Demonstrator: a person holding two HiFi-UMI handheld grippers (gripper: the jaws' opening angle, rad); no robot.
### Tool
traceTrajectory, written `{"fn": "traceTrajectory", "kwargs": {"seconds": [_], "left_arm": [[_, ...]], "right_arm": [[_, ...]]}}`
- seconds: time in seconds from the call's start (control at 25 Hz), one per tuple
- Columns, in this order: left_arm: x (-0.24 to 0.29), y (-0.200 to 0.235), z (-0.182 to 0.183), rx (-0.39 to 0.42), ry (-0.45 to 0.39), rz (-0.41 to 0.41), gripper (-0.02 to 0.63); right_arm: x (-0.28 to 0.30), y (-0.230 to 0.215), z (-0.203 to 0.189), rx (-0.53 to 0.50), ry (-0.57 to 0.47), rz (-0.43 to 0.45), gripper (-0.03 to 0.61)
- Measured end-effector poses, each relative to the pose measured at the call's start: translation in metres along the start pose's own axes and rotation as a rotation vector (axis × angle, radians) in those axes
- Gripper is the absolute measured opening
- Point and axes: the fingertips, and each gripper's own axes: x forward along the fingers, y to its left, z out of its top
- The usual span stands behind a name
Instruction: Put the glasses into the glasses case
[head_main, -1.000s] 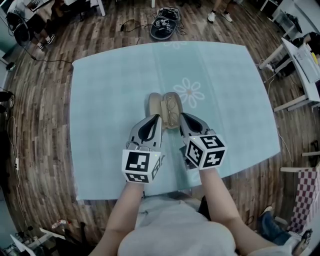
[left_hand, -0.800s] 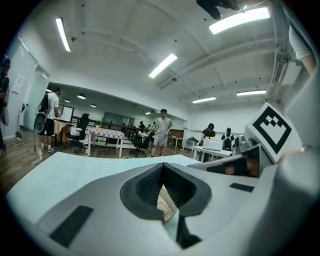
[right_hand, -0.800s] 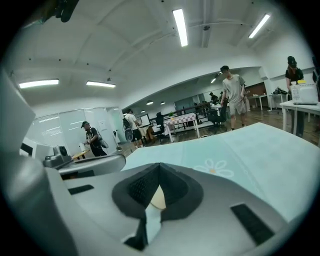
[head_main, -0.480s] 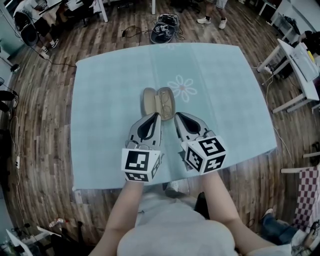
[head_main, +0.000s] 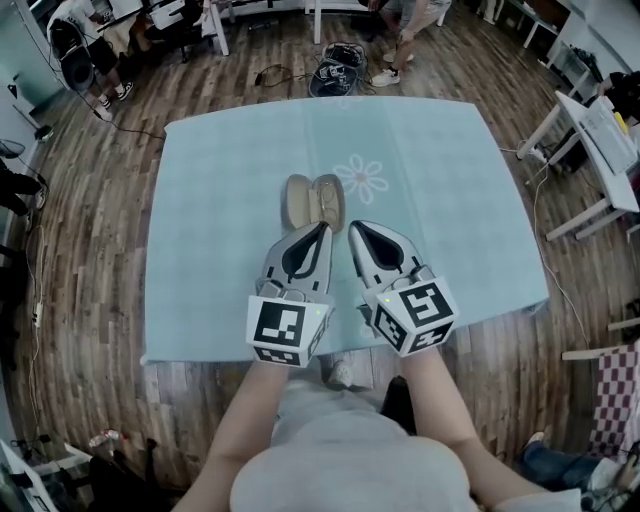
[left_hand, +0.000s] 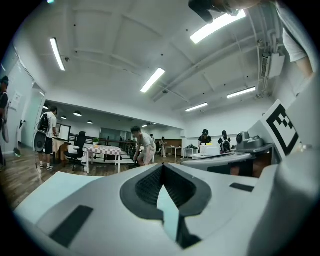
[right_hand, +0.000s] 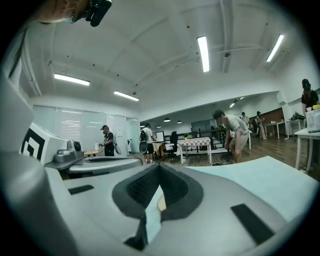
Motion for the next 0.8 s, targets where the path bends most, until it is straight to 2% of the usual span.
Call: {"fn": "traceTrajectory", "kwargs": {"seconds": [0.16, 0.4, 0.8], "left_arm": [[-0.01, -0.008, 0.011, 0.032, -0.02, -0.005, 0.009], [-0.018, -0.018, 0.032, 0.071, -0.071, 0.0, 0.009], [-0.018, -0.017, 0.048, 0.082, -0.122, 0.01, 0.009]], "right_arm": [[-0.008, 0.011, 0.012, -0.029, -0.039, 0.016, 0.006], [-0.024, 0.023, 0.037, -0.143, -0.135, 0.018, 0.006], [-0.028, 0.034, 0.054, -0.167, -0.182, 0.038, 0.006]]}}
